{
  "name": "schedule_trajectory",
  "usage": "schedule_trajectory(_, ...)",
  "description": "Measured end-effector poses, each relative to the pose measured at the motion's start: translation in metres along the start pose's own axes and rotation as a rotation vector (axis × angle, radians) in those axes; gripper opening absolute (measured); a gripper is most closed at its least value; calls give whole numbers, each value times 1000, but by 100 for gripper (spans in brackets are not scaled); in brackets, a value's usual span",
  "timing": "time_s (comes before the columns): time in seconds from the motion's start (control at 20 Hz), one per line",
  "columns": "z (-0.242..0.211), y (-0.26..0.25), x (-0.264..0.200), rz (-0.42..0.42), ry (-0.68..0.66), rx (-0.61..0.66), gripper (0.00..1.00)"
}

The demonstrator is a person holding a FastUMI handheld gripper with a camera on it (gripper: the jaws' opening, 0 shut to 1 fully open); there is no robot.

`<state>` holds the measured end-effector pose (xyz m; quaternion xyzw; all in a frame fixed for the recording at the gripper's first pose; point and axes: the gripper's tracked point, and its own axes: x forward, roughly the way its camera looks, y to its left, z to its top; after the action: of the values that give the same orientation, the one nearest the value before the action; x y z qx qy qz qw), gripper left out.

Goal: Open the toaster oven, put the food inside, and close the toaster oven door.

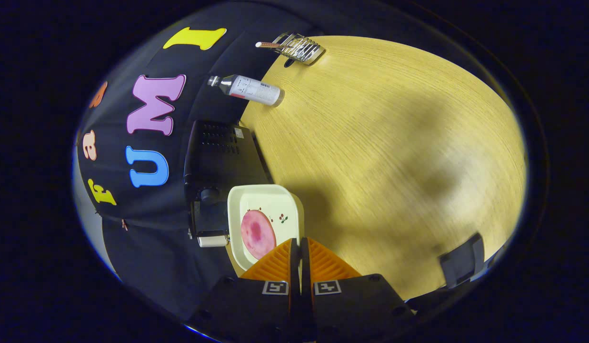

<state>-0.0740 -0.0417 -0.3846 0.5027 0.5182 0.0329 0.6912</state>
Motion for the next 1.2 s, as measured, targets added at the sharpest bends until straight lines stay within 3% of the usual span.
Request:
schedule_trajectory(0.6,-116,95,80,-86,-47,132,5)
schedule_trajectory(1.2,-92,170,170,-153,-293,426,5)
